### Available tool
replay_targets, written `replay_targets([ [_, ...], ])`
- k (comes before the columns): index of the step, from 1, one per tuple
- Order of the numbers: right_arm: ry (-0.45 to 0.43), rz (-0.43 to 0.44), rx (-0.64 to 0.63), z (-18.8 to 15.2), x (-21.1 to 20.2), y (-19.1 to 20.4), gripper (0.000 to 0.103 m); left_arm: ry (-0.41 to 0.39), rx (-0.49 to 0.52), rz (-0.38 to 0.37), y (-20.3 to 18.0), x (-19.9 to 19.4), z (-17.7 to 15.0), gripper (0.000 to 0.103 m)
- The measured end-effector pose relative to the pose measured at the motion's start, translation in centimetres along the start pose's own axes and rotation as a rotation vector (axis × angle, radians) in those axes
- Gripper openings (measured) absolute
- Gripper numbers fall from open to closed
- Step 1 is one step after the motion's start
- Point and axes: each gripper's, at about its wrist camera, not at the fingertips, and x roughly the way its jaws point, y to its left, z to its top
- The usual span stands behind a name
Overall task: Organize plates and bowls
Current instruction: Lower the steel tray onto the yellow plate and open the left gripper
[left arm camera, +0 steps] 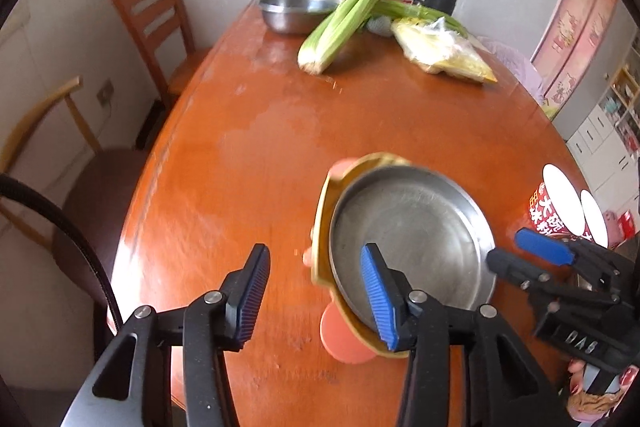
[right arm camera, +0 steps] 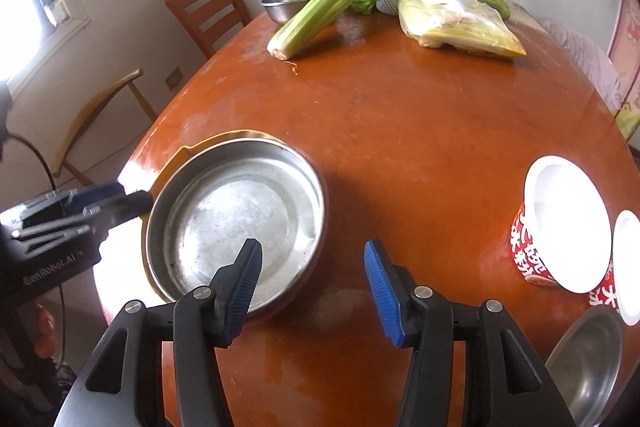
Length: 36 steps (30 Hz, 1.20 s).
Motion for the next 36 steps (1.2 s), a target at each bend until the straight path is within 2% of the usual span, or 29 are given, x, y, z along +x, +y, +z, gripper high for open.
replay_targets([
  [5,0.016,0.015,0.027,0.1,0.4,-0.7,0.055,0.053,-0.055,-0.042,0.4,1.5,-1.3,0.047],
  [11,0.063,0.032,0.045,0.1,1.9,-1.1,0.055,0.103,-0.063,-0.083,-0.4,3.1,-1.8,0.048],
  [17,0.088,0.051,0.036,0.2,3.2,-1.0,0.055,0.107,-0.042,-0.087,-1.5,3.7,-1.5,0.048],
  [27,0.114,0.091,0.027,0.6,4.7,-0.6,0.055,0.115,-0.063,-0.116,-1.8,4.8,-0.5,0.051],
  [36,0.088,0.033,0.059,1.4,4.6,-2.3,0.055,0.121,0.001,-0.126,-4.0,6.6,2.1,0.052],
])
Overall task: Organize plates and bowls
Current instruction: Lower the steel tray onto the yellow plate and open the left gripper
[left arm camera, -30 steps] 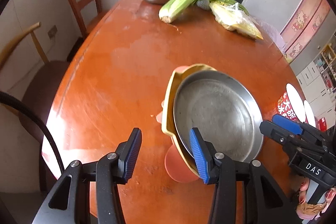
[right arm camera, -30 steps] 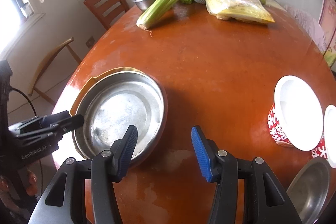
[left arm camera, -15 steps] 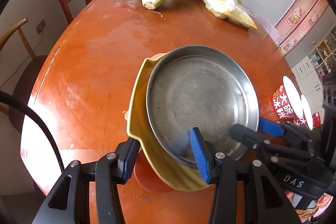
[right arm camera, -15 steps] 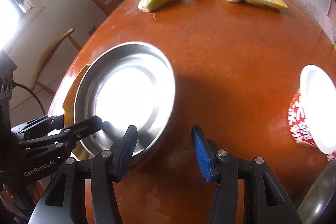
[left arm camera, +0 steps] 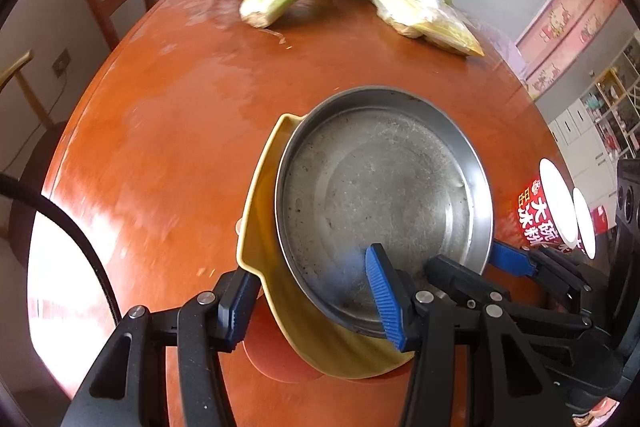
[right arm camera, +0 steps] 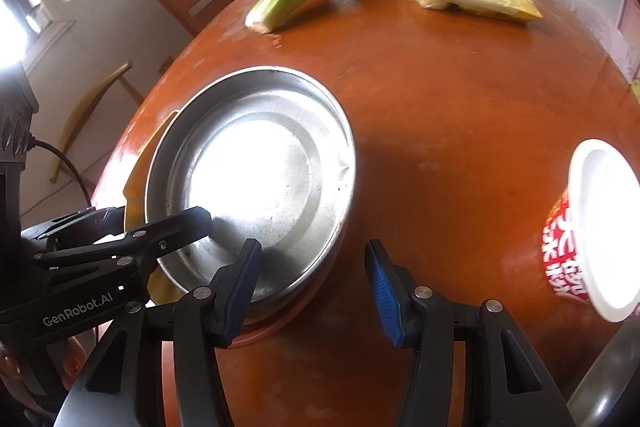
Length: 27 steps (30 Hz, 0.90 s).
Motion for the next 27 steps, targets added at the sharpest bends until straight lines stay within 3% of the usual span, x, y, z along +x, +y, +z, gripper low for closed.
replay_targets([
  [9,-0.008,-0.035,0.049,0.4,-0.4,-1.8,0.055,-0.015,0.068,0.025,-2.0,1.2,1.8,0.053],
  [16,-0.019,-0.061,0.046,0.5,-0.6,-1.7,0.055,-0.047,0.07,0.063,-1.5,0.6,1.7,0.053],
  [27,-0.153,-0.092,0.07,-0.2,-5.1,-1.4,0.055,-0.149,0.032,0.088,-0.4,-4.0,0.9,0.053],
])
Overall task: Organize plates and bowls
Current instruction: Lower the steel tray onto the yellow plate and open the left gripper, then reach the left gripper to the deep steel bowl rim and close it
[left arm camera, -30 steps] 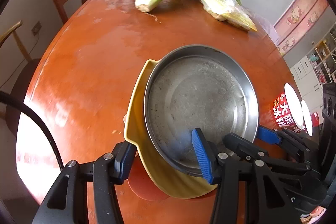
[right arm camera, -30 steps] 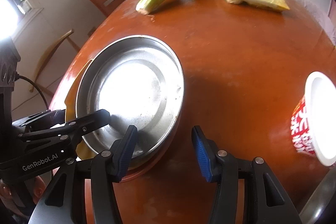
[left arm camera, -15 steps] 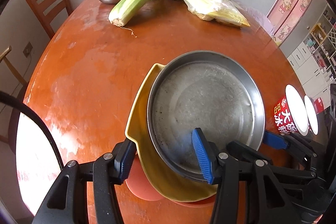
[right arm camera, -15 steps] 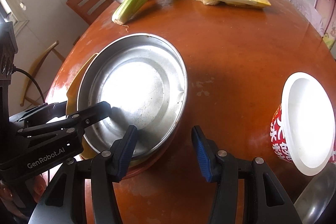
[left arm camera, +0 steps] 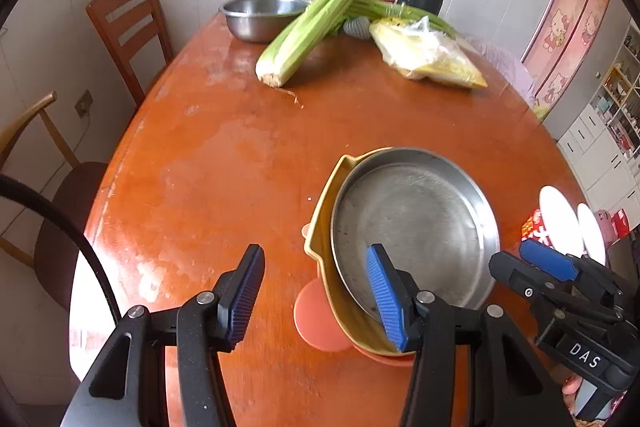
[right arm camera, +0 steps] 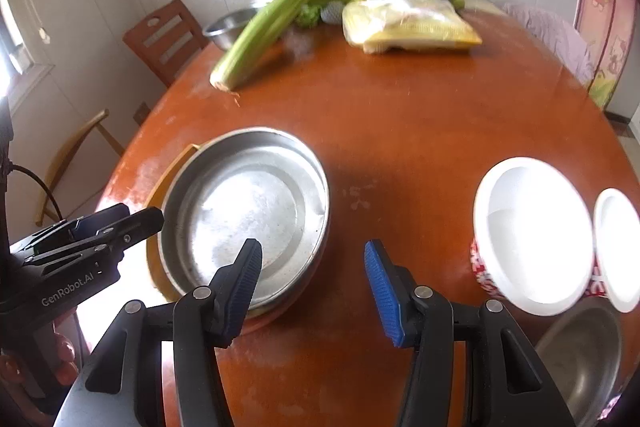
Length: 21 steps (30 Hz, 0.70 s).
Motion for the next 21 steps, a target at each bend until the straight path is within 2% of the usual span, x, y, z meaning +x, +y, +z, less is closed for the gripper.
replay_targets([
  [7,-0.105,-0.003,-0.026,-0.5,-4.8,-0.7,0.056,-0.049,0.02,0.001,-2.2,-2.7,-0.4,0.054],
  [21,-0.211,-0.048,-0.015,-2.9,-12.3,-8.0,0.059,-0.119,0.099,-0.051,-11.8,-5.8,-1.3,0.055],
])
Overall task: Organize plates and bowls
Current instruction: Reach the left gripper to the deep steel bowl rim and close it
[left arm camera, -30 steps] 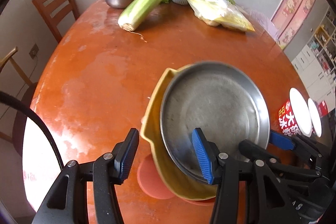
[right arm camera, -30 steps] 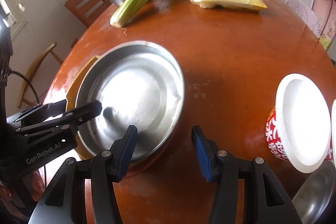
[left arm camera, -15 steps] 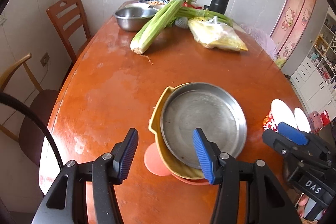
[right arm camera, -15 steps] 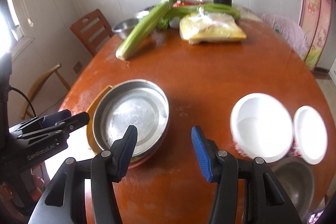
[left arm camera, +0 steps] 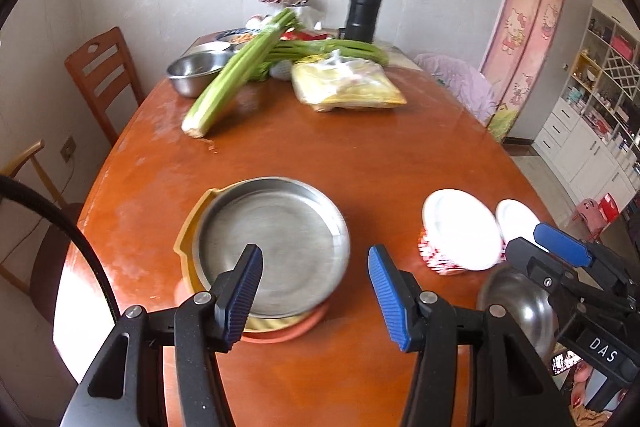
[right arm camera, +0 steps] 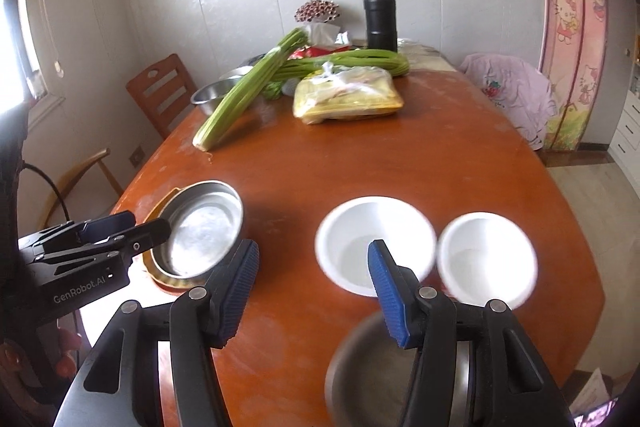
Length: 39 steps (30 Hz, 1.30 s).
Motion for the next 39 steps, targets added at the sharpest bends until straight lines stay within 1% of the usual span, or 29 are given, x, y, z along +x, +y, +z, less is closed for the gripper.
replay_targets([
  [5,-0.015,-0.011,-0.001,-0.7,-1.9,-2.8,0.059,-0.003,0.026,-0.014,-3.5,0.0,-0.2,0.055],
  [11,-0.007,-0.023,0.012,-1.7,-3.0,-6.1,0.059,0.001,0.052,-0.044,-7.0,0.3,-0.8,0.055],
  [19,0.037,-0.042,0.029,-3.9,-3.4,-9.4,0.059,0.047,0.1,-0.076,-11.1,1.4,-2.3,0.055],
  [22,0.068,-0.044,0.028,-5.0,-3.0,-10.2,0.059,0.072,0.124,-0.076,-12.5,2.4,-3.1,0.055],
  [24,0.09,-0.048,0.033,-6.0,-2.8,-10.9,0.059,0.105,0.14,-0.084,-13.4,3.3,-3.9,0.055],
  [27,0.121,-0.055,0.041,-7.4,-2.2,-11.9,0.059,0.134,0.159,-0.083,-14.3,4.4,-4.9,0.055],
  [30,0.146,-0.066,0.057,-8.3,-1.4,-12.6,0.059,0.146,0.18,-0.08,-14.9,5.1,-5.6,0.055],
  [32,0.16,-0.073,0.066,-8.7,-1.0,-12.9,0.059,0.164,0.181,-0.092,-15.0,5.6,-5.9,0.055],
  [36,0.182,-0.066,0.072,-9.3,-0.1,-13.3,0.059,0.19,0.19,-0.086,-15.5,6.5,-6.4,0.055],
  [39,0.2,-0.056,0.075,-9.6,0.6,-13.3,0.059,0.21,0.192,-0.096,-15.8,7.2,-6.7,0.055],
])
